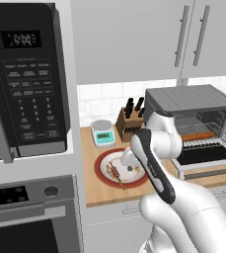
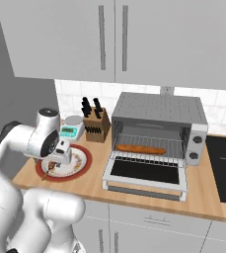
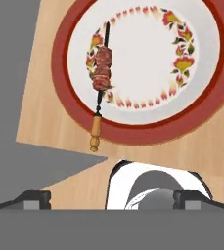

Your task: Pick up the kebab skewer and baguette bread, and place them inside the toaster oven. Close the toaster oven door and start by setting the timer.

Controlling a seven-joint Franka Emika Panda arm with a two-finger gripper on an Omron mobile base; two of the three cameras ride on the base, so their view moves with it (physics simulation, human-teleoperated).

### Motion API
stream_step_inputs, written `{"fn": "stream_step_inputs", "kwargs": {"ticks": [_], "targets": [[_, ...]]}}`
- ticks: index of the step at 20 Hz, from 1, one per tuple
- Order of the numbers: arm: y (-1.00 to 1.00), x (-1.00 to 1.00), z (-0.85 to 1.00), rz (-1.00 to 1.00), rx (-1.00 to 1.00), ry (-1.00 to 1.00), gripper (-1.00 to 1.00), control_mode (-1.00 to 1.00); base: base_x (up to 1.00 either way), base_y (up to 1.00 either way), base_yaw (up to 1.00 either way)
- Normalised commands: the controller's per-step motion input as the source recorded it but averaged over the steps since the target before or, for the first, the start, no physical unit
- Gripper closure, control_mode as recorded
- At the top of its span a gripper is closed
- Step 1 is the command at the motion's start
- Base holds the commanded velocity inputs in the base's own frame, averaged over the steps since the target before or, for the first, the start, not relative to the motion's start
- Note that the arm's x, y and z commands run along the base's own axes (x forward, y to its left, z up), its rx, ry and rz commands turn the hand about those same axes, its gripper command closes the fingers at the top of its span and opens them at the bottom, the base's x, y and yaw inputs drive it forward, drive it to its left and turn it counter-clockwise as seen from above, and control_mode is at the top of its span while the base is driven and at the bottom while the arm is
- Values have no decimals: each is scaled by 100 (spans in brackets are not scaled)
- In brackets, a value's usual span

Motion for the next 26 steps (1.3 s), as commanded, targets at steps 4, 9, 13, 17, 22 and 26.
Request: {"fn": "stream_step_inputs", "kwargs": {"ticks": [4,9,13,17,22,26], "targets": [[53,61,-47,7,-11,11,-100,-100,0,0,0],[5,81,-63,1,-9,18,-100,-100,0,0,0],[7,82,-49,0,-9,17,-100,-100,0,0,0],[12,72,-2,0,-1,9,-100,-100,0,0,0],[33,38,-17,0,-2,0,-100,-100,0,0,0],[24,-4,-35,0,-1,0,-100,-100,0,0,0]]}}
